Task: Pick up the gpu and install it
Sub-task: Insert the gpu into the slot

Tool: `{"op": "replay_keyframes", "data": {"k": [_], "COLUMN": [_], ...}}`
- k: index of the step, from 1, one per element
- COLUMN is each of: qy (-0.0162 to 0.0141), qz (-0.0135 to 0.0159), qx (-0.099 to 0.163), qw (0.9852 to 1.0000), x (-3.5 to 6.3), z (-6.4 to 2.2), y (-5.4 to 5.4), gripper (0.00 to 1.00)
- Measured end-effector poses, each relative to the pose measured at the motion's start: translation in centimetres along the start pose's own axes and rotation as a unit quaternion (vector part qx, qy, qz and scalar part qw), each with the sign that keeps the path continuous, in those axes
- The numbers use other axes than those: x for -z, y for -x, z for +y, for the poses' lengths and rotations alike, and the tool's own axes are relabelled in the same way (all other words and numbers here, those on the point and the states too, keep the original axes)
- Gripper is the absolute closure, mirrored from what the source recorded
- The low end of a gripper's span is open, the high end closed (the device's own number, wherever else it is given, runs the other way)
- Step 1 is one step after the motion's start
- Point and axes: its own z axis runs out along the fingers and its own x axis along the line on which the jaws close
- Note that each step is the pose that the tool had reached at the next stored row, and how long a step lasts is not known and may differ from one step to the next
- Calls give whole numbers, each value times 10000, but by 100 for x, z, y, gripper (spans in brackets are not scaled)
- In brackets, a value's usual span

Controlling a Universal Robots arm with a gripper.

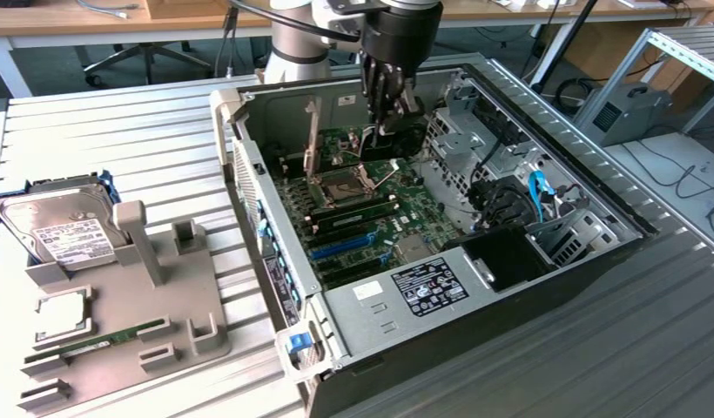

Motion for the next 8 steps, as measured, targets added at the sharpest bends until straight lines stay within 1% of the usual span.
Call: {"op": "replay_keyframes", "data": {"k": [8], "qy": [3], "qz": [-11], "qx": [203], "qw": [9998], "x": [0], "z": [0], "y": [0], "gripper": [74]}}
